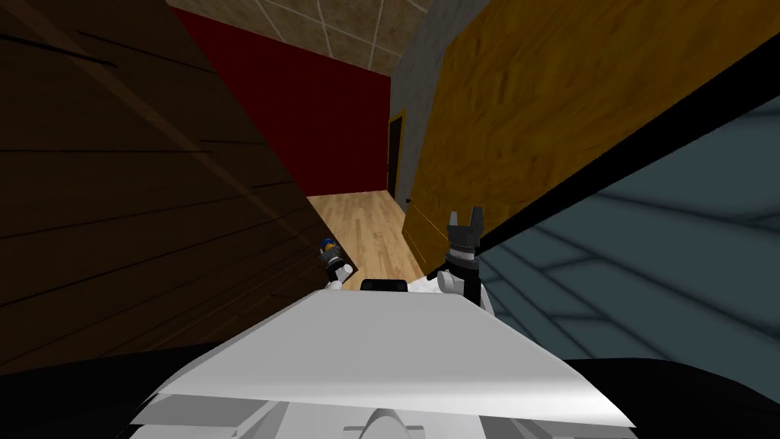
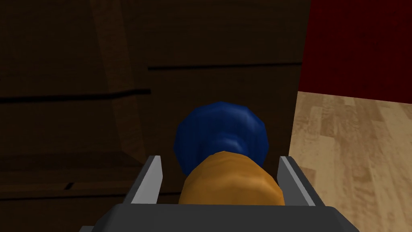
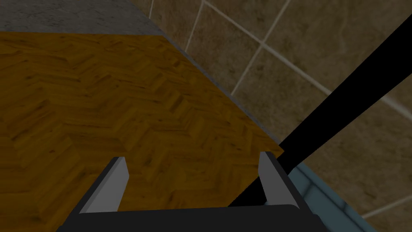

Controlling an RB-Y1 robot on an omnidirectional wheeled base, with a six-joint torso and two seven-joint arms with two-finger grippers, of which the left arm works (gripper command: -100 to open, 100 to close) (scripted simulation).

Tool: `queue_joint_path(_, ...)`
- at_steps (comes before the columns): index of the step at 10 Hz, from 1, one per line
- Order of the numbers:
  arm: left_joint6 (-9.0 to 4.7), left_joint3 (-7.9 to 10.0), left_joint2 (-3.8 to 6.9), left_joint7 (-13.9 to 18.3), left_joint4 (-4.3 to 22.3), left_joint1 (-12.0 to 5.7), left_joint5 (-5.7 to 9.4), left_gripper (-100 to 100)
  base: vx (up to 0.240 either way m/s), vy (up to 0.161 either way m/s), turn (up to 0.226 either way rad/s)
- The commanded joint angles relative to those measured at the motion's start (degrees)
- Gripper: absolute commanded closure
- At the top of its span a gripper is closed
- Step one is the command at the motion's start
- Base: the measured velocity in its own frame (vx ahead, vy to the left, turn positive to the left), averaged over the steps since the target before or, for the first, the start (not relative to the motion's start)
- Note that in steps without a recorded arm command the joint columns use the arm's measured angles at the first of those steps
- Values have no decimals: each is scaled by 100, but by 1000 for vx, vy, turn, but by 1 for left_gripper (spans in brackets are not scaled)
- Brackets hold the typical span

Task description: Push the door open

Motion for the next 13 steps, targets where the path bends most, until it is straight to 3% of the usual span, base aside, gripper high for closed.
queue_joint_path(1,-77,49,52,48,131,-10,8,100,221,-31,230)
queue_joint_path(4,-62,19,4,52,135,-49,-12,100,175,-45,157)
queue_joint_path(5,-96,115,145,40,148,-47,48,100,103,22,17)
queue_joint_path(6,-102,159,191,30,151,-43,78,100,149,40,32)
queue_joint_path(11,-117,263,267,6,159,-34,149,100,121,29,28)
queue_joint_path(13,-137,406,311,-28,169,-20,246,100,170,43,48)
